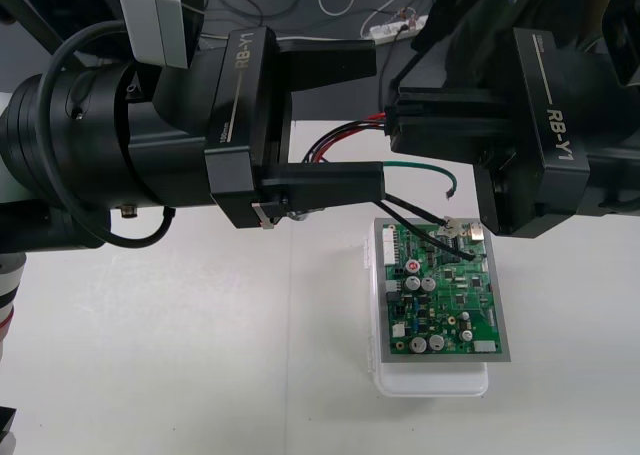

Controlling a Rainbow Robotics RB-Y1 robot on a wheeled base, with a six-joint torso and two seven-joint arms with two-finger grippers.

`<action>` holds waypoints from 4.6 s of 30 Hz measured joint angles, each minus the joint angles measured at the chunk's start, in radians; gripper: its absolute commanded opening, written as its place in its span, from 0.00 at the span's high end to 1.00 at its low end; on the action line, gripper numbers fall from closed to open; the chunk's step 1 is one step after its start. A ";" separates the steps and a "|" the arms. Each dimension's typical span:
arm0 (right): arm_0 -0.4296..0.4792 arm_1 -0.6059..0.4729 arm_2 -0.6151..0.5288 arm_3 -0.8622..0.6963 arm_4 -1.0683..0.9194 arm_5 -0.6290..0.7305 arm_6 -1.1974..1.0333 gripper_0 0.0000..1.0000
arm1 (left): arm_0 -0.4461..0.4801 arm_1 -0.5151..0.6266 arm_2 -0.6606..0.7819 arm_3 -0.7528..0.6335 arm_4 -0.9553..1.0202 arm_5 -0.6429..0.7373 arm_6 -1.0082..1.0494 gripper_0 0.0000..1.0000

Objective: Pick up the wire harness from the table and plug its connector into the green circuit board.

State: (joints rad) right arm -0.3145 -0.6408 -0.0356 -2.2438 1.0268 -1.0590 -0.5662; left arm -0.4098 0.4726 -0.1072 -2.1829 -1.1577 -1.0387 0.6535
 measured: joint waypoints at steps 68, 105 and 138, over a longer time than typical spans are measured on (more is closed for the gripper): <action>0.000 0.001 -0.005 -0.003 -0.001 -0.001 0.000 0.00 | 0.000 0.000 -0.001 -0.001 0.043 0.000 -0.022 1.00; 0.056 0.000 -0.183 0.034 0.202 -0.506 -0.062 0.00 | 0.089 0.139 -0.001 0.255 0.266 -0.095 -0.544 1.00; 0.216 -0.307 -0.142 -0.130 0.775 -0.508 -0.129 0.00 | 0.029 0.170 -0.282 0.940 0.331 -0.414 -1.009 1.00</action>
State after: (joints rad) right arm -0.0982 -0.9473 -0.1773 -2.3741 1.8017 -1.5666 -0.6954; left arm -0.3806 0.6430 -0.3887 -1.2429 -0.8271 -1.4530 -0.3551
